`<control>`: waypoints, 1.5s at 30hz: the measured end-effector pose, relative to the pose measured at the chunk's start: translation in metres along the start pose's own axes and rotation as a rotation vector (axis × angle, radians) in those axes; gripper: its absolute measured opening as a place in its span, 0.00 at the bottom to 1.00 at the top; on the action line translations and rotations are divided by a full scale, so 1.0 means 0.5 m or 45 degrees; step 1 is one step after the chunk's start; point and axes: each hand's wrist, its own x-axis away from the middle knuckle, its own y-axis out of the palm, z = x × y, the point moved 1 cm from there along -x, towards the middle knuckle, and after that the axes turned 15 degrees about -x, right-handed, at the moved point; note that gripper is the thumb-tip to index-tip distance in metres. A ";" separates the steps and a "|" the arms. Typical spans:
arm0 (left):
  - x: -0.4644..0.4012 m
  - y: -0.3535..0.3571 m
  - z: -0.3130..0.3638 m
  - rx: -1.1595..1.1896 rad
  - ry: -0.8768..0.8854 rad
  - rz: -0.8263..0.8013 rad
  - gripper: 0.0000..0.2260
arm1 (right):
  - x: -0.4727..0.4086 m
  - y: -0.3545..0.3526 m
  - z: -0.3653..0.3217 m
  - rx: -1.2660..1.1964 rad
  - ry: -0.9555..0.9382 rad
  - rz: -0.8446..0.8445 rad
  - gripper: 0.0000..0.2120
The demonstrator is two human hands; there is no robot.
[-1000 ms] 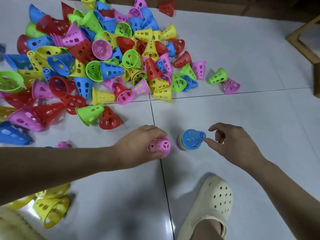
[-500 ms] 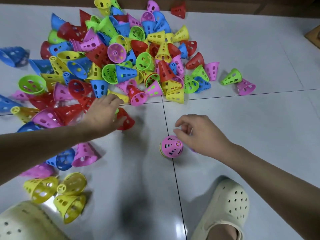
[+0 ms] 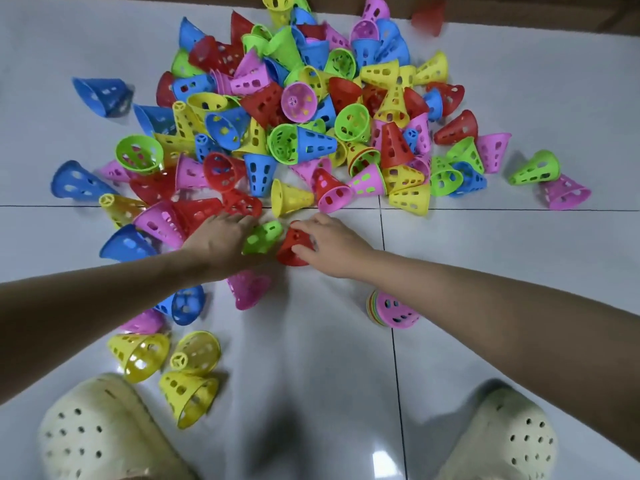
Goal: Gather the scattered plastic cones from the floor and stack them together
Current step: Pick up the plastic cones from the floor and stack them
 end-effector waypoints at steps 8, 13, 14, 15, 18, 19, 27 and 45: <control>0.065 0.045 -0.031 0.300 -0.191 -0.120 0.33 | -0.027 0.038 -0.007 -0.102 0.105 0.029 0.23; 0.084 0.060 -0.033 0.293 -0.179 -0.118 0.22 | -0.012 0.035 0.011 -0.131 0.211 0.042 0.25; 0.087 0.059 -0.030 0.294 -0.172 -0.118 0.22 | -0.008 0.031 0.013 -0.161 0.255 0.053 0.30; 0.090 0.060 -0.028 0.299 -0.173 -0.120 0.22 | -0.004 0.027 0.014 -0.182 0.321 0.052 0.36; 0.093 0.060 -0.019 0.334 -0.185 -0.137 0.21 | 0.010 0.019 0.019 -0.206 0.551 -0.006 0.40; 0.093 0.058 -0.015 0.357 -0.193 -0.138 0.21 | 0.013 0.020 0.021 -0.216 0.589 -0.043 0.37; 0.078 0.040 0.031 0.552 -0.046 -0.056 0.26 | 0.047 -0.004 0.038 -0.484 0.400 -0.076 0.17; 0.067 -0.124 0.257 1.056 0.361 0.233 0.18 | 0.397 -0.236 0.110 -0.794 0.181 0.785 0.15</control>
